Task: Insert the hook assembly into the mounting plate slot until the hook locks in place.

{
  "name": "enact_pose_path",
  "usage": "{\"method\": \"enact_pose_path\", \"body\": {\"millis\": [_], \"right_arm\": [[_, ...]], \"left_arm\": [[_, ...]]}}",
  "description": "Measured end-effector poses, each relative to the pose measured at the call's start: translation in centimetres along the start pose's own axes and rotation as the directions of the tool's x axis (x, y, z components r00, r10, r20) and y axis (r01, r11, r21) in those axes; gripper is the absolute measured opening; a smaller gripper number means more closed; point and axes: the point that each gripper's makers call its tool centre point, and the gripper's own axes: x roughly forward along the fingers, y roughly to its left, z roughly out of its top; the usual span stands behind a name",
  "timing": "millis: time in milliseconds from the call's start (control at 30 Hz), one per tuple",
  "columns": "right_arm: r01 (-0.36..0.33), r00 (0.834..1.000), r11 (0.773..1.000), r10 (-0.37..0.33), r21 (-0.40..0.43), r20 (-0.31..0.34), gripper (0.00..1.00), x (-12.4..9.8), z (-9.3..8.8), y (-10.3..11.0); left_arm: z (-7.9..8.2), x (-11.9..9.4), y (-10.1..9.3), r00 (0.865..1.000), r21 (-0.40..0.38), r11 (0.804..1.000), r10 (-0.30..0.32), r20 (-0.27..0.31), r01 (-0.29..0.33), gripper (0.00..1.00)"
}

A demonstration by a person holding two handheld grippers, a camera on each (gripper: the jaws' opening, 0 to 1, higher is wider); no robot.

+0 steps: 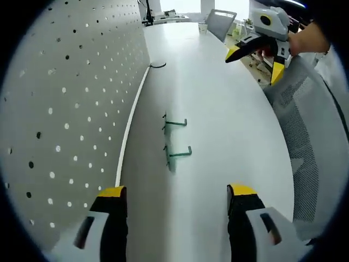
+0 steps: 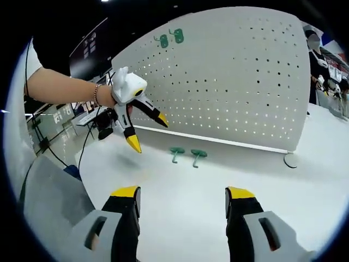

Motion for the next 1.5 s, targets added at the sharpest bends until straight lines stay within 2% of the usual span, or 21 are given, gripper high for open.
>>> {"method": "enact_pose_path", "body": {"millis": [300, 933, 1500], "right_arm": [[-0.004, 1.000, 1.000, 0.004, -0.005, -0.008, 0.61, -0.1, -0.1, 0.2], [0.001, 1.000, 1.000, -0.001, 0.003, -0.009, 0.60, -0.1, -0.2, -0.3], [0.024, 1.000, 0.999, -0.024, 0.032, 0.006, 0.59, -0.6, -0.2, -1.1]], "left_arm": [[0.6, 1.3, 0.3, 1.000, 0.019, 0.999, -0.026, -0.012, 0.026, 0.77], [1.1, 4.5, -0.8, 0.994, 0.033, 0.994, -0.098, -0.049, 0.100, 0.75], [0.9, 6.0, -1.0, 0.992, 0.052, 0.994, -0.096, -0.079, 0.101, 0.71]]}}
